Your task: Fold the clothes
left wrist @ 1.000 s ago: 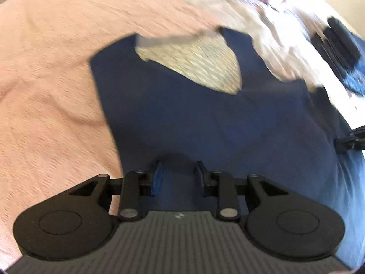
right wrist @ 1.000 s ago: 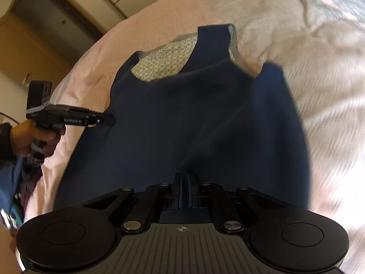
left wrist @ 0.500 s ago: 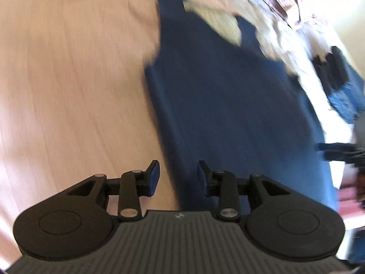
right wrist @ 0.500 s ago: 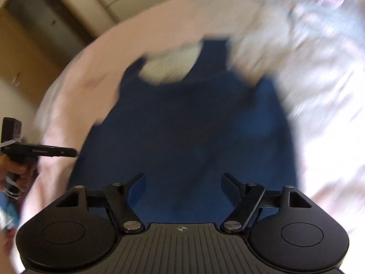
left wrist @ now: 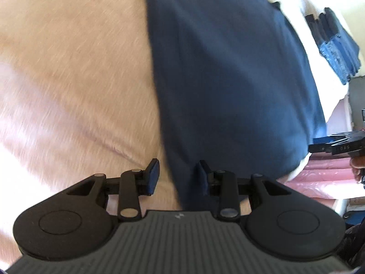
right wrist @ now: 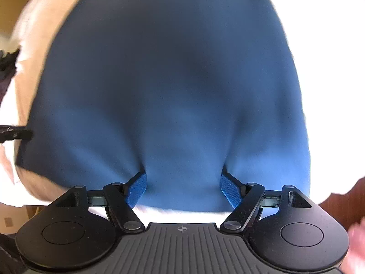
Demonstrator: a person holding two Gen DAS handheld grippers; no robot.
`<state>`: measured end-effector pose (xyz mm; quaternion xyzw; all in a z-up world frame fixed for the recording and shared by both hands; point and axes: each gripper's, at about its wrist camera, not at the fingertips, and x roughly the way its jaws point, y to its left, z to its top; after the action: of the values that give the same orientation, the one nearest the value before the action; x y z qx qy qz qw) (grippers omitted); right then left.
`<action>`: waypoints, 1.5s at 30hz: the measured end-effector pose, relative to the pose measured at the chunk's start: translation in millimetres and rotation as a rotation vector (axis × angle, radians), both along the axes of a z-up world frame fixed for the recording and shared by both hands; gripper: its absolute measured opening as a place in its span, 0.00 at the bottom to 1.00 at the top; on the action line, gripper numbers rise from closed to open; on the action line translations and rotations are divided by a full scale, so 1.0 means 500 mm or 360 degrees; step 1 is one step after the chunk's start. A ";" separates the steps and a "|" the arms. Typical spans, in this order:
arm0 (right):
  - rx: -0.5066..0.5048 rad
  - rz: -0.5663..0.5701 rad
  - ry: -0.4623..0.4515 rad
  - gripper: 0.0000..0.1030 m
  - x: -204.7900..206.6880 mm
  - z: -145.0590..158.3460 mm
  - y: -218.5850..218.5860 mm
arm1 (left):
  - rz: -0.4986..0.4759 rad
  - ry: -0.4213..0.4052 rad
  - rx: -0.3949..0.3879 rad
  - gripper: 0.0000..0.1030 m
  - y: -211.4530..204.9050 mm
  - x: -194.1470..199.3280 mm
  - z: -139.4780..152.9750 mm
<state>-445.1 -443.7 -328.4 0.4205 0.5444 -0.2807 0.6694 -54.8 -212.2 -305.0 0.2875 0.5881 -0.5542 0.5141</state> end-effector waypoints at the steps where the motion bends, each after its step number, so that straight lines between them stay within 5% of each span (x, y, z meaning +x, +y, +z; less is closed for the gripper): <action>1: 0.0017 -0.0015 0.0047 0.73 -0.015 -0.006 0.001 | 0.0012 -0.0025 0.0007 0.30 0.004 -0.003 0.010; 6: -0.0082 0.0007 -0.0088 0.73 -0.050 0.042 -0.033 | 0.0058 -0.0188 -0.0023 0.29 0.008 -0.018 0.073; 14: -0.0270 0.0099 -0.0378 0.73 -0.037 0.132 -0.162 | 0.0168 -0.0403 -0.0288 0.30 -0.086 -0.037 0.182; 22: -0.0427 0.0259 -0.0444 0.73 0.045 0.225 -0.258 | -0.0010 -0.0519 -0.0477 0.31 -0.259 -0.036 0.223; 27: -0.0423 0.0218 -0.0402 0.73 0.112 0.276 -0.263 | -0.0232 -0.0525 -0.0500 0.31 -0.396 -0.002 0.186; 38: -0.0313 0.0130 -0.0552 0.73 0.259 0.219 -0.432 | -0.0631 -0.0465 -0.0477 0.31 -0.622 -0.045 0.067; 45: -0.0424 0.0457 -0.0515 0.73 0.377 0.188 -0.595 | -0.0625 -0.0630 -0.0493 0.34 -0.741 0.000 0.063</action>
<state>-256.8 -741.1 -234.6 0.2864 0.4424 -0.1809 0.8304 -54.9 -582.9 -273.7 0.4161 0.3185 -0.6592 0.5393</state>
